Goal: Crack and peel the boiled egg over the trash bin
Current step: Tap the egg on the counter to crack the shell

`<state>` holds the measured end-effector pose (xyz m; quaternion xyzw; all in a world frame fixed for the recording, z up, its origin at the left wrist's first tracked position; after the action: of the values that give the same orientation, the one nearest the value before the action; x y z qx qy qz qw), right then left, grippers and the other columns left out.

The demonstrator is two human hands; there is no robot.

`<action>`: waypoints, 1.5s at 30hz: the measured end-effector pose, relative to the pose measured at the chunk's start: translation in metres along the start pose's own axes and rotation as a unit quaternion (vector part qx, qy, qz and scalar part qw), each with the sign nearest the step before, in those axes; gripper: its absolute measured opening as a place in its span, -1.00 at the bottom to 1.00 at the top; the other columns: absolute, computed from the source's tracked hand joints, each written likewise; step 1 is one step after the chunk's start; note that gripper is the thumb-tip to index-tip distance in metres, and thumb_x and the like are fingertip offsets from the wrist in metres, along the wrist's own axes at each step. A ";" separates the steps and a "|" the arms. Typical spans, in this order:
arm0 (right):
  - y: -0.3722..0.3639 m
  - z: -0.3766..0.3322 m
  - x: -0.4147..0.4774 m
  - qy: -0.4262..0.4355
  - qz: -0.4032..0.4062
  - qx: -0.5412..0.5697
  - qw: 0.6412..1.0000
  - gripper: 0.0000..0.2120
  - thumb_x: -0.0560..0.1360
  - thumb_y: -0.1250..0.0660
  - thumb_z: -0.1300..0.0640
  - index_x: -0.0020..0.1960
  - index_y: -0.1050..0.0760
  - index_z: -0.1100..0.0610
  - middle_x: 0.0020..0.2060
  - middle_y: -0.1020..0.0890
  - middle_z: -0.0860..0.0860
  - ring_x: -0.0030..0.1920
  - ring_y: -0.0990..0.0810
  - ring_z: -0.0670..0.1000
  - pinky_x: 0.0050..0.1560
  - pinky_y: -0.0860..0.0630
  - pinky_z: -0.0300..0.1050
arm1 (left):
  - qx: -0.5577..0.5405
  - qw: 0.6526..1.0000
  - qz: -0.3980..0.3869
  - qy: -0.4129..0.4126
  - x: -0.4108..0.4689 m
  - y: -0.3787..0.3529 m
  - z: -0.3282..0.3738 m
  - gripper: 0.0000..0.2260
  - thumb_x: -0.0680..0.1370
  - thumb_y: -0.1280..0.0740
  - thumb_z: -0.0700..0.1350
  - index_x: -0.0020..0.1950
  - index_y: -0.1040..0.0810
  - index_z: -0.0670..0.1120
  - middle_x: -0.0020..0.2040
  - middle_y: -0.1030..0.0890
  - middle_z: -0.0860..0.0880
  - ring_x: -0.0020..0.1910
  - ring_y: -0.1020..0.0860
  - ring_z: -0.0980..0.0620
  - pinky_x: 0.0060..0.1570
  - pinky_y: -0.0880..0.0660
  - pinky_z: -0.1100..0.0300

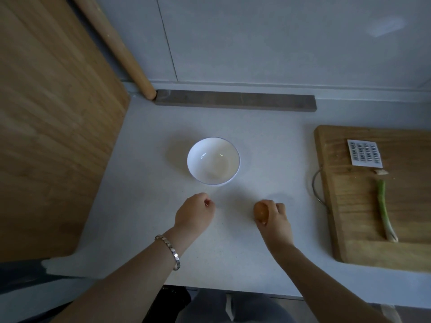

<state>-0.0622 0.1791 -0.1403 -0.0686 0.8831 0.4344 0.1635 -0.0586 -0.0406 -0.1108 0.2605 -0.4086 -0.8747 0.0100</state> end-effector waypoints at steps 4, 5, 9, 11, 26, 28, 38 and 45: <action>0.006 -0.008 -0.007 0.040 0.031 0.085 0.995 -0.54 0.40 -0.41 0.17 0.27 -0.39 0.13 0.20 -0.39 0.09 -0.05 -0.43 0.00 -0.01 -0.40 -0.21 | -0.015 1.000 -0.004 0.008 -0.003 -0.003 -0.001 -0.84 0.50 -0.16 -0.15 -0.25 -0.45 -0.12 -0.14 -0.67 -0.14 -0.12 -0.60 -0.16 -0.20 -0.44 0.12; 0.004 -0.008 -0.010 0.048 0.027 0.083 0.995 -0.52 0.41 -0.41 0.15 0.29 -0.38 0.13 0.21 -0.37 0.09 -0.04 -0.42 -0.01 -0.01 -0.39 -0.22 | -0.017 1.000 -0.004 0.008 -0.004 -0.004 -0.002 -0.84 0.50 -0.16 -0.15 -0.26 -0.44 -0.11 -0.15 -0.67 -0.14 -0.13 -0.60 -0.16 -0.21 -0.43 0.13; -0.009 0.002 -0.016 0.023 -0.021 0.062 0.998 -0.48 0.43 -0.37 0.11 0.34 -0.32 0.15 0.18 -0.40 0.12 -0.03 -0.42 0.00 -0.01 -0.37 -0.25 | -0.019 1.000 0.000 0.011 -0.007 -0.004 -0.004 -0.83 0.50 -0.17 -0.15 -0.25 -0.47 -0.14 -0.17 -0.67 -0.13 -0.13 -0.60 -0.16 -0.19 -0.47 0.11; -0.004 0.002 -0.014 0.025 0.002 0.083 0.996 -0.49 0.43 -0.37 0.12 0.33 -0.33 0.18 0.12 -0.41 0.12 -0.09 -0.43 0.00 -0.04 -0.37 -0.23 | -0.025 1.000 0.001 0.014 -0.007 -0.003 -0.004 -0.82 0.50 -0.17 -0.15 -0.20 -0.52 -0.16 -0.16 -0.67 -0.13 -0.12 -0.61 -0.15 -0.16 -0.50 0.08; -0.004 -0.006 -0.009 0.025 -0.081 -0.036 0.996 -0.47 0.43 -0.33 0.09 0.35 -0.28 0.09 0.24 -0.38 0.07 0.05 -0.53 0.13 0.05 -0.47 -0.11 | -0.040 0.999 0.000 0.018 -0.011 -0.008 -0.002 -0.86 0.50 -0.18 -0.14 -0.24 -0.47 -0.07 -0.14 -0.68 -0.11 -0.11 -0.62 -0.12 -0.16 -0.47 0.13; 0.003 -0.009 -0.010 0.029 -0.062 0.004 0.998 -0.43 0.40 -0.37 0.09 0.35 -0.25 0.02 0.12 -0.47 0.04 0.02 -0.52 0.07 0.01 -0.47 -0.12 | -0.046 0.999 -0.003 0.027 -0.011 -0.009 -0.006 -0.86 0.49 -0.18 -0.14 -0.24 -0.48 -0.07 -0.14 -0.68 -0.12 -0.11 -0.62 -0.13 -0.12 -0.51 0.09; 0.009 -0.018 -0.008 0.055 -0.011 0.014 0.998 -0.53 0.40 -0.38 0.14 0.28 -0.40 0.10 0.27 -0.37 0.07 0.01 -0.51 0.06 0.00 -0.44 -0.21 | -0.049 0.998 -0.003 0.045 -0.010 -0.007 -0.021 -0.85 0.49 -0.18 -0.14 -0.23 -0.50 -0.07 -0.16 -0.67 -0.14 -0.13 -0.63 -0.13 -0.07 -0.56 0.04; 0.007 -0.023 -0.009 0.090 -0.016 -0.082 0.992 -0.65 0.46 -0.33 0.00 0.21 -0.44 0.07 0.12 -0.58 0.06 0.04 -0.55 0.10 -0.05 -0.45 -0.13 | -0.045 0.997 -0.006 0.054 -0.011 -0.008 -0.025 -0.84 0.48 -0.18 -0.14 -0.29 -0.47 -0.06 -0.20 -0.67 -0.12 -0.16 -0.62 -0.12 -0.12 -0.53 0.05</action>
<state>-0.0612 0.1648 -0.1187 -0.1345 0.8544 0.4949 0.0836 -0.0361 -0.0502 -0.1247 0.3093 -0.3660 -0.8768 0.0386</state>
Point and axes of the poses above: each hand's wrist, its own x-axis towards the middle knuckle, its own y-axis out of the back of the hand, z = x × y, the point moved 10 cm from there along x, towards the middle knuckle
